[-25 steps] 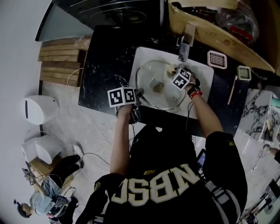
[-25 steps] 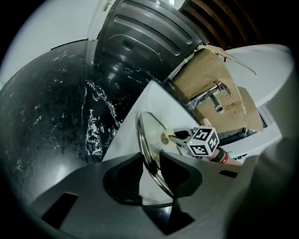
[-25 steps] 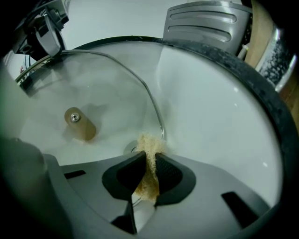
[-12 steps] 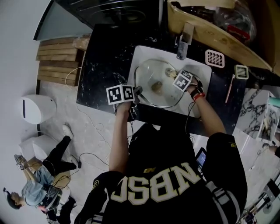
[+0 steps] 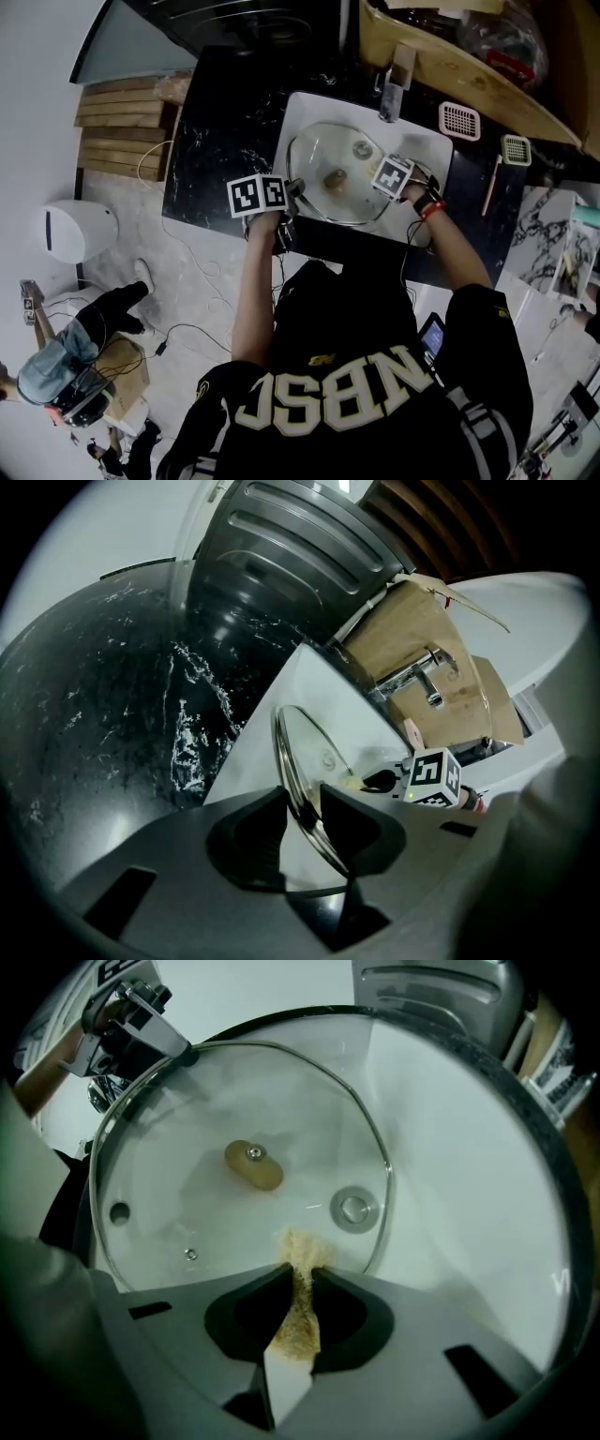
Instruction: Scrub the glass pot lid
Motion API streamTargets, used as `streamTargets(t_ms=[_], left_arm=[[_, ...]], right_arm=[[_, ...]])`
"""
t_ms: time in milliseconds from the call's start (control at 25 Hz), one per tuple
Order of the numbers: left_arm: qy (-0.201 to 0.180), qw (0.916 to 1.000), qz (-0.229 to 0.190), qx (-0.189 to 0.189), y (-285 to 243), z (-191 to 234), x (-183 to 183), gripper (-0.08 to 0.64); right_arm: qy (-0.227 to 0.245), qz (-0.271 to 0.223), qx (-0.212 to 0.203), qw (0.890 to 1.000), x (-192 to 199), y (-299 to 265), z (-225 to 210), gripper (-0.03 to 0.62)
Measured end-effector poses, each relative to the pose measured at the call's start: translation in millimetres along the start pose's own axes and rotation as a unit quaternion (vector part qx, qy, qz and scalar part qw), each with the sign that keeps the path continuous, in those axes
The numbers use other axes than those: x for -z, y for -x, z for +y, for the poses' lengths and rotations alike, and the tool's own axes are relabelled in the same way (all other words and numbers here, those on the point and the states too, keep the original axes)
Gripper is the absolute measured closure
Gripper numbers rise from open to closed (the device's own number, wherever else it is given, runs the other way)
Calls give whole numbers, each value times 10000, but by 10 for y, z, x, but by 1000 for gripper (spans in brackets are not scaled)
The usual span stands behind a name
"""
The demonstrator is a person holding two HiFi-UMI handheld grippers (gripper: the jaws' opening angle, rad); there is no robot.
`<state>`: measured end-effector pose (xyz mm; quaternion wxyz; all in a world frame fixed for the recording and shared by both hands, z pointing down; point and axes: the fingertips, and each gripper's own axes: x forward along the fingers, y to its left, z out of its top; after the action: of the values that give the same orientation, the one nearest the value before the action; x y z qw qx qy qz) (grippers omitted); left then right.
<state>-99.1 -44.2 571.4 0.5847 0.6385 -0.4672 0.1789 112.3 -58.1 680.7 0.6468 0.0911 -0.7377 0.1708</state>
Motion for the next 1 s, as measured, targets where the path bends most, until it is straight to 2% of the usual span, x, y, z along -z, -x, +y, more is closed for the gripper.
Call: streamTargets(t_ms=[80, 200, 320, 520, 680, 1000], left_arm=[[-1, 10000, -1, 8, -1, -1, 0, 434], [-7, 10000, 1, 16, -4, -1, -4, 434], [-4, 10000, 1, 39, -3, 0, -9, 434], [60, 9998, -3, 174, 6, -26, -9, 434], [107, 9997, -10, 239, 10, -34, -19, 436], [133, 9992, -17, 389, 17, -42, -23, 439]], right_arm=[[-90, -162, -346, 9992, -39, 24, 143, 525], [-187, -21, -341, 9992, 69, 78, 152, 525], [-307, -119, -577, 9978, 71, 116, 252, 526], [-482, -418, -1237, 9903, -8, 233, 529, 526], [-450, -681, -1574, 9842, -125, 341, 762, 526], [-437, -1188, -1679, 9776, -372, 509, 1080, 526]])
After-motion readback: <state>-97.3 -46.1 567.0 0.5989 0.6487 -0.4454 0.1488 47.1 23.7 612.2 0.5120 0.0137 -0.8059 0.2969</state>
